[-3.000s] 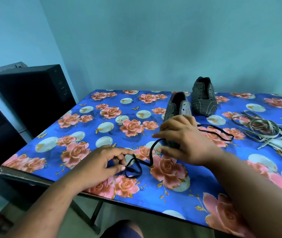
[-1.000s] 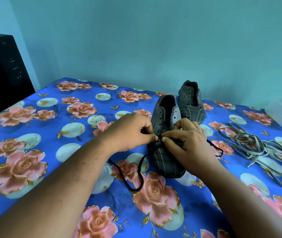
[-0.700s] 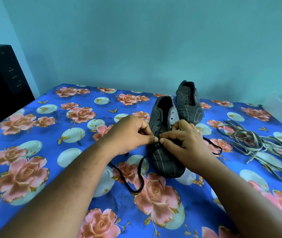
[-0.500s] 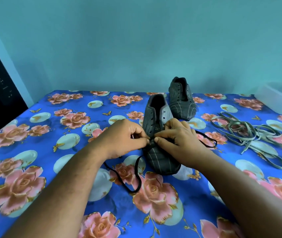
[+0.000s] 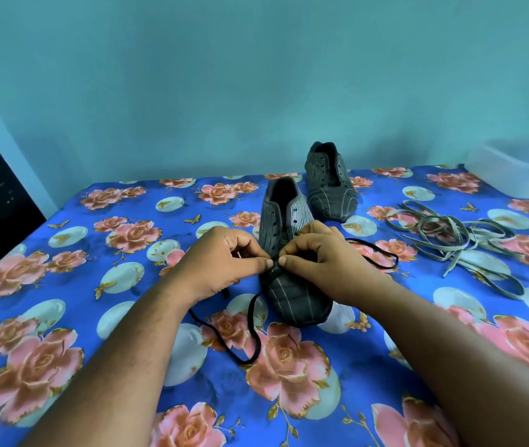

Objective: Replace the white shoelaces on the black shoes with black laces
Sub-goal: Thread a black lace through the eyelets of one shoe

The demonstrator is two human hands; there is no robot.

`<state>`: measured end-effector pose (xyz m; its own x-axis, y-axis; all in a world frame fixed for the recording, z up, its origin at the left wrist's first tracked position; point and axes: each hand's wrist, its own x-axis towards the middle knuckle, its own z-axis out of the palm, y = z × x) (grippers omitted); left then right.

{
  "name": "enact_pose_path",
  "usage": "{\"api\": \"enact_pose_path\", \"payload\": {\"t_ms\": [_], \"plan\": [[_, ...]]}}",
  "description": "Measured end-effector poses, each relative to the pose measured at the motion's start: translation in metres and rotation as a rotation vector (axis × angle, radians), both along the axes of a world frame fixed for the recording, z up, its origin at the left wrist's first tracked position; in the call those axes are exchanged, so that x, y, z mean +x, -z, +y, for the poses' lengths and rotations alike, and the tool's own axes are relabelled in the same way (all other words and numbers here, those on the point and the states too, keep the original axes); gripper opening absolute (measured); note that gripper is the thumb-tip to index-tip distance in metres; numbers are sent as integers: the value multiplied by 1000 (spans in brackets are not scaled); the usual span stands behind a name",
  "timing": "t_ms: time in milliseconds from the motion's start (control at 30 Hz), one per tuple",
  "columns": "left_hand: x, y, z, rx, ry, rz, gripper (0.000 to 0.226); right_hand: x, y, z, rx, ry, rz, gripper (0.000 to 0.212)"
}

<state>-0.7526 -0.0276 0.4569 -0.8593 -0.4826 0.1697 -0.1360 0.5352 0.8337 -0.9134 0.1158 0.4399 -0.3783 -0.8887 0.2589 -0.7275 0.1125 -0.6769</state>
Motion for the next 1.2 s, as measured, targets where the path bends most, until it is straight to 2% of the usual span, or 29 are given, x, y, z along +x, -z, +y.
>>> {"api": "enact_pose_path", "payload": {"t_ms": [167, 267, 333, 367, 500, 567, 633, 700, 767, 867, 933, 1067, 1200], "plan": [[-3, 7, 2, -12, 20, -18, 28, 0, 1, 0, -67, 45, -2, 5], [-6, 8, 5, -42, 3, -27, 31, 1, -1, 0, -92, 101, 183, 9], [-6, 8, 4, -58, -20, -40, 33, -3, -4, 1, -172, 169, 330, 16], [-5, 9, 3, -64, -30, -48, 32, -8, -6, 1, -226, 206, 346, 19], [-4, 12, 2, -78, -17, -44, 31, -53, -13, 8, -437, 465, 144, 15], [-4, 13, 0, -67, -7, -29, 31, -80, -11, 16, -410, 628, 38, 19], [-5, 14, -1, -64, -5, -21, 31, -95, -6, 21, -306, 709, 23, 22], [-5, 15, -1, -59, 4, -15, 30, -90, -4, 21, -255, 643, 64, 20], [-4, 15, -2, -56, 14, -14, 34, -72, -8, 18, -277, 450, 150, 23], [-4, 16, -4, -58, 12, -30, 43, -45, -11, 13, -194, 168, 421, 34], [-4, 16, -4, -59, 18, -33, 45, -37, -7, 11, -141, 83, 541, 31], [-4, 15, -2, -35, 42, -35, 40, -40, -3, 12, -186, 50, 506, 5], [-5, 16, -2, -32, 55, -26, 33, -50, -5, 12, -217, 51, 402, 3]]}}
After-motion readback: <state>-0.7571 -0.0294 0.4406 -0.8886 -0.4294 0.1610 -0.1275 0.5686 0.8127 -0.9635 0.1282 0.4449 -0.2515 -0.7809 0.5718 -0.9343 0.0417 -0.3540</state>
